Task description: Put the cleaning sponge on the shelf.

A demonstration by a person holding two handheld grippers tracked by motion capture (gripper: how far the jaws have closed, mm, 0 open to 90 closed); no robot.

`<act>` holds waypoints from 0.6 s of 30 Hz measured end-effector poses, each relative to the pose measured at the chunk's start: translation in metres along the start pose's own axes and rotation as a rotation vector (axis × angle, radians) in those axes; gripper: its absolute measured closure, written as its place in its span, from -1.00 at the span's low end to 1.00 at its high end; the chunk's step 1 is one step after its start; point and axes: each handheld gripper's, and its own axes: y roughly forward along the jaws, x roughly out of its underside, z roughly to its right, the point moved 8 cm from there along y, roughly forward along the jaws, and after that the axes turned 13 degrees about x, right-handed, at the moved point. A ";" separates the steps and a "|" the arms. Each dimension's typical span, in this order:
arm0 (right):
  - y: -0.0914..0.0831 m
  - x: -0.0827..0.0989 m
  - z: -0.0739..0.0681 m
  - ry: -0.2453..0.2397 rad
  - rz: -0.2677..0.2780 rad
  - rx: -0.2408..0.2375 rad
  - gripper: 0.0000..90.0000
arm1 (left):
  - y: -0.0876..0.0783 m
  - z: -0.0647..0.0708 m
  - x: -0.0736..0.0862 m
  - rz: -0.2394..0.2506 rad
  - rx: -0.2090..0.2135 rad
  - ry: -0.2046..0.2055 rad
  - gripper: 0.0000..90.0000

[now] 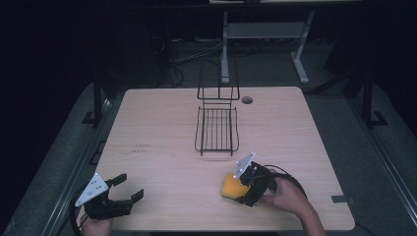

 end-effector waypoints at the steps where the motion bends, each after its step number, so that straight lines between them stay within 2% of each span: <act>1: 0.000 0.000 0.000 -0.001 -0.002 0.000 -0.68 | 0.000 0.000 0.000 0.001 0.001 0.000 -0.71; 10: 0.002 0.002 -0.002 -0.010 -0.020 -0.001 -0.64 | 0.000 0.000 0.000 0.002 0.000 -0.001 -0.71; 12: 0.001 0.002 -0.002 -0.012 -0.015 -0.004 -0.54 | 0.000 0.000 0.000 0.002 -0.001 -0.001 -0.72; 18: 0.002 0.002 -0.002 -0.015 -0.019 -0.007 -0.54 | 0.000 0.000 0.000 0.002 0.000 -0.001 -0.71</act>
